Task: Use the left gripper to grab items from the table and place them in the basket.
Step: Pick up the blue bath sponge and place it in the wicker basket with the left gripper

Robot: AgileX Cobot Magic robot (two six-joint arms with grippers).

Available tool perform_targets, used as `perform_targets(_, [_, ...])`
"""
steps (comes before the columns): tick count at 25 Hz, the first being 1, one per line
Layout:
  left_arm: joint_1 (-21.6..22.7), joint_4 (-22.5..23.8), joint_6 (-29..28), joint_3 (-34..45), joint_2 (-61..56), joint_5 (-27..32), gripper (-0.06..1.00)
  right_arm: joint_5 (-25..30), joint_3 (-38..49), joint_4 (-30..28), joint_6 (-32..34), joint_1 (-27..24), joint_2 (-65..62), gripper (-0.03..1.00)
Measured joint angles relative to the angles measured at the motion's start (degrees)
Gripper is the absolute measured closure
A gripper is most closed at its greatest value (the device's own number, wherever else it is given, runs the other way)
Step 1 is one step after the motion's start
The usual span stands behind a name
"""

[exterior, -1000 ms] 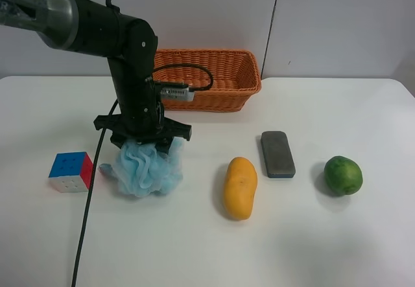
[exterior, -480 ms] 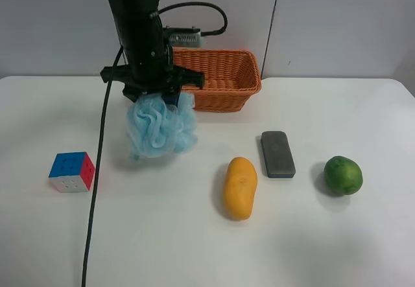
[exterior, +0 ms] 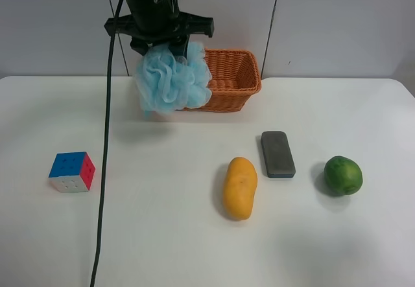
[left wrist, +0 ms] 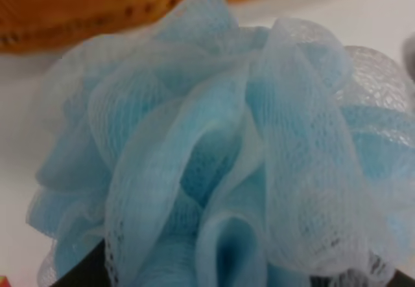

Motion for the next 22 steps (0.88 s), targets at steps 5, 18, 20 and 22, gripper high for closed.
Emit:
perform_targets(5, [1.81, 0.00, 0.98, -3.81, 0.77, -3.85, 0.55, 0.00, 0.00, 0.00, 0.00, 0.00, 0.00, -0.02])
perform_targets(18, [3.83, -1.08, 4.91, -14.98, 11.94, -17.79, 0.59, 0.00, 0.00, 0.00, 0.00, 0.00, 0.00, -0.02])
perform_targets(20, [4.07, -1.08, 4.91, -14.98, 13.51, -20.47, 0.59, 0.00, 0.00, 0.00, 0.00, 0.00, 0.00, -0.02])
perform_targets(22, [4.13, -1.08, 4.97, -14.98, 15.15, -22.73, 0.59, 0.00, 0.00, 0.00, 0.00, 0.00, 0.00, -0.02])
